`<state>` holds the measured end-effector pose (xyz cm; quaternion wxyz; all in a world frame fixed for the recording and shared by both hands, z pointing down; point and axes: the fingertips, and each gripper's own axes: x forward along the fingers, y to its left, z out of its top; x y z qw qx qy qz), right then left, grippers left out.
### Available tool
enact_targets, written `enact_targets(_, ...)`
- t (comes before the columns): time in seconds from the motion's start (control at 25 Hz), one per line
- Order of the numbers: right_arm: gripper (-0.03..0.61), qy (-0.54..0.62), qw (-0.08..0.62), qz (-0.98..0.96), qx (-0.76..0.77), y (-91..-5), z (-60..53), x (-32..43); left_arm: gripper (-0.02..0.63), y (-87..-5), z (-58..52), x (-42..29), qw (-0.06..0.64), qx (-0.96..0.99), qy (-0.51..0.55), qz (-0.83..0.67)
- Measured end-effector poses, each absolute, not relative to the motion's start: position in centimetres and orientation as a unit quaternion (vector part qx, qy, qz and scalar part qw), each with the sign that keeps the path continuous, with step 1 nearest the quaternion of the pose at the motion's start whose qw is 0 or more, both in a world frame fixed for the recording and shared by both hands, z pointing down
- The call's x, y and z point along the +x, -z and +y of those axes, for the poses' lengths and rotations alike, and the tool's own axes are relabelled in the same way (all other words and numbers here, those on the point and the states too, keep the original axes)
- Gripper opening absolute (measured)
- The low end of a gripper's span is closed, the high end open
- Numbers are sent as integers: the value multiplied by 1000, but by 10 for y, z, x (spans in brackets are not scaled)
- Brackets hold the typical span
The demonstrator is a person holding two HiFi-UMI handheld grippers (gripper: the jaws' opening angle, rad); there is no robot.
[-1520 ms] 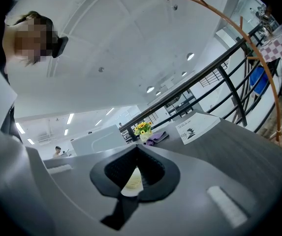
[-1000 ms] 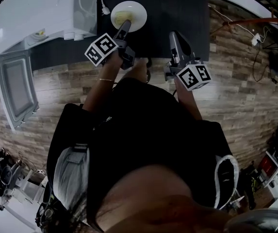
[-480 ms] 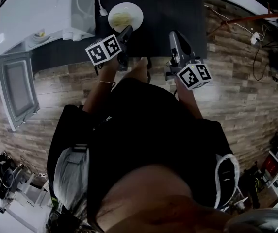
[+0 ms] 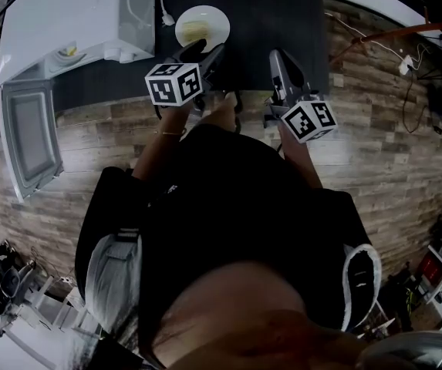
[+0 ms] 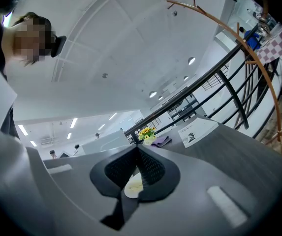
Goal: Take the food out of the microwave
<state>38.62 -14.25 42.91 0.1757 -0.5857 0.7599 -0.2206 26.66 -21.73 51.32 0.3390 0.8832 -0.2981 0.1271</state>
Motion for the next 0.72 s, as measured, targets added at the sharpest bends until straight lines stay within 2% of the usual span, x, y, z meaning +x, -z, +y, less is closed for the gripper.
enact_targets(0.36, -2, 207, 182, 768, -578, -417, -138, 384, 29, -464, -208, 277, 233, 926, -97, -281)
enact_targets(0.72, -2, 137, 166, 806, -552, -390, -130, 371, 8, -435, -195, 287, 175, 945, -71, -267)
